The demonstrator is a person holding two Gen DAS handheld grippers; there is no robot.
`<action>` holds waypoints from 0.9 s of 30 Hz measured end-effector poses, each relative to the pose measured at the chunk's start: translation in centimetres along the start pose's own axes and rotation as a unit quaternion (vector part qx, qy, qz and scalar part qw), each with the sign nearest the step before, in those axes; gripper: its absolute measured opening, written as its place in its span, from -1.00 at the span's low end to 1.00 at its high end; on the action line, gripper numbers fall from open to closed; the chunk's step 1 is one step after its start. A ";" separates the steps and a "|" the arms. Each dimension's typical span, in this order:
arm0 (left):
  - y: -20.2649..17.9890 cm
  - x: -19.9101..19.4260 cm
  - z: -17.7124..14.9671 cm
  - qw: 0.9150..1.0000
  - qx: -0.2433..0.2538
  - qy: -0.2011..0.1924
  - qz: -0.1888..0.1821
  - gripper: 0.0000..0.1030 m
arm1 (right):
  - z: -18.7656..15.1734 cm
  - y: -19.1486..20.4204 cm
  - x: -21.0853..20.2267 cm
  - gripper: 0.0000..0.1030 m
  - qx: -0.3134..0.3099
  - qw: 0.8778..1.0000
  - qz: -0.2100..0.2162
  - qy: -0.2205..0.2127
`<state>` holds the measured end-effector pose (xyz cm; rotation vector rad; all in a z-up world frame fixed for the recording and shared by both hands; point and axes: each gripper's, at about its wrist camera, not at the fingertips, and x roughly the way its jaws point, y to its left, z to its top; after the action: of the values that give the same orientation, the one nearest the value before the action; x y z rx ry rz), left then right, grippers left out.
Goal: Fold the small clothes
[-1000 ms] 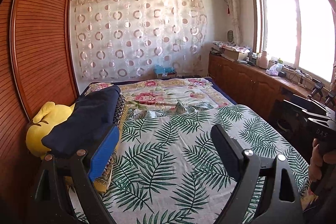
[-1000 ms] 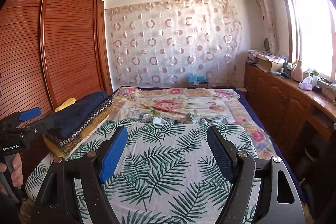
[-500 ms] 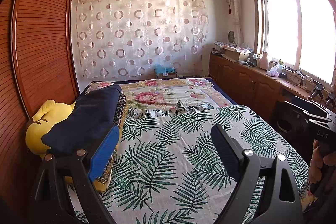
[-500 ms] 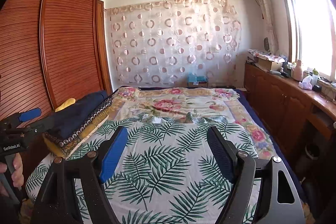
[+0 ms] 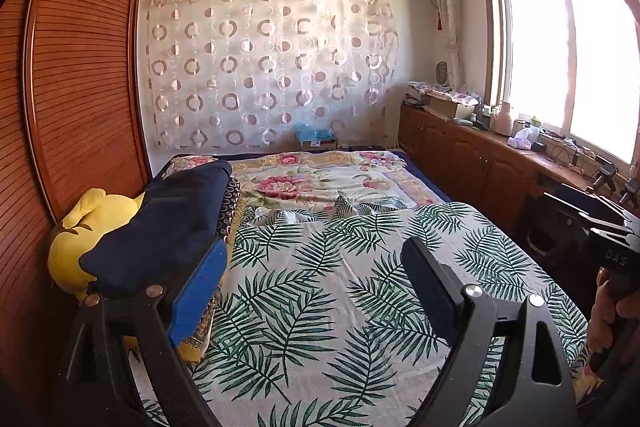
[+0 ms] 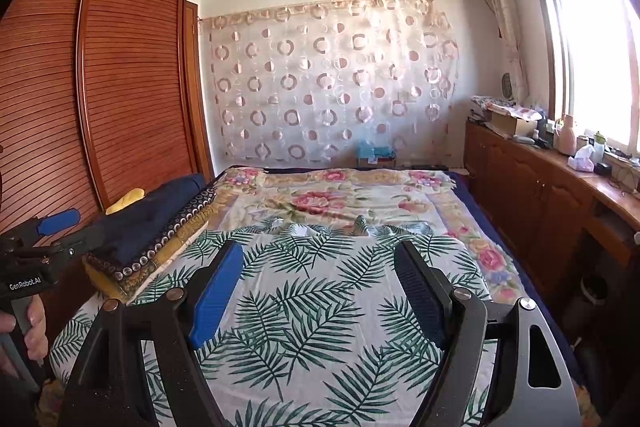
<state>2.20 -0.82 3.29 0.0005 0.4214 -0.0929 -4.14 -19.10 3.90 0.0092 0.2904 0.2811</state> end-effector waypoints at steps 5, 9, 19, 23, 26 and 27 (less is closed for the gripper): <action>0.0 0.0 0.0 1.000 0.000 0.000 0.000 0.74 | -0.1 0.0 0.0 0.55 0.000 1.000 0.001 0.001; -0.1 -0.1 0.0 1.000 0.000 0.000 0.000 0.74 | -0.1 -0.2 0.0 0.55 -0.001 1.000 0.002 0.001; -0.1 -0.2 0.1 1.000 -0.001 0.000 0.001 0.74 | 0.0 -0.4 0.1 0.55 -0.002 1.000 0.002 0.002; 0.0 -0.2 0.0 1.000 0.000 0.000 0.001 0.74 | -0.2 -0.4 0.0 0.55 -0.002 1.000 0.003 0.002; 0.0 -0.2 0.0 1.000 -0.001 0.000 0.001 0.74 | -0.2 -0.5 0.0 0.55 -0.003 1.000 0.003 0.002; 0.0 -0.2 0.0 1.000 -0.001 0.000 0.001 0.74 | -0.2 -0.5 0.0 0.55 -0.003 1.000 0.002 0.002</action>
<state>2.04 -0.84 3.37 -0.0002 0.4213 -0.0904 -4.05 -19.53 3.67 0.0043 0.2939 0.2866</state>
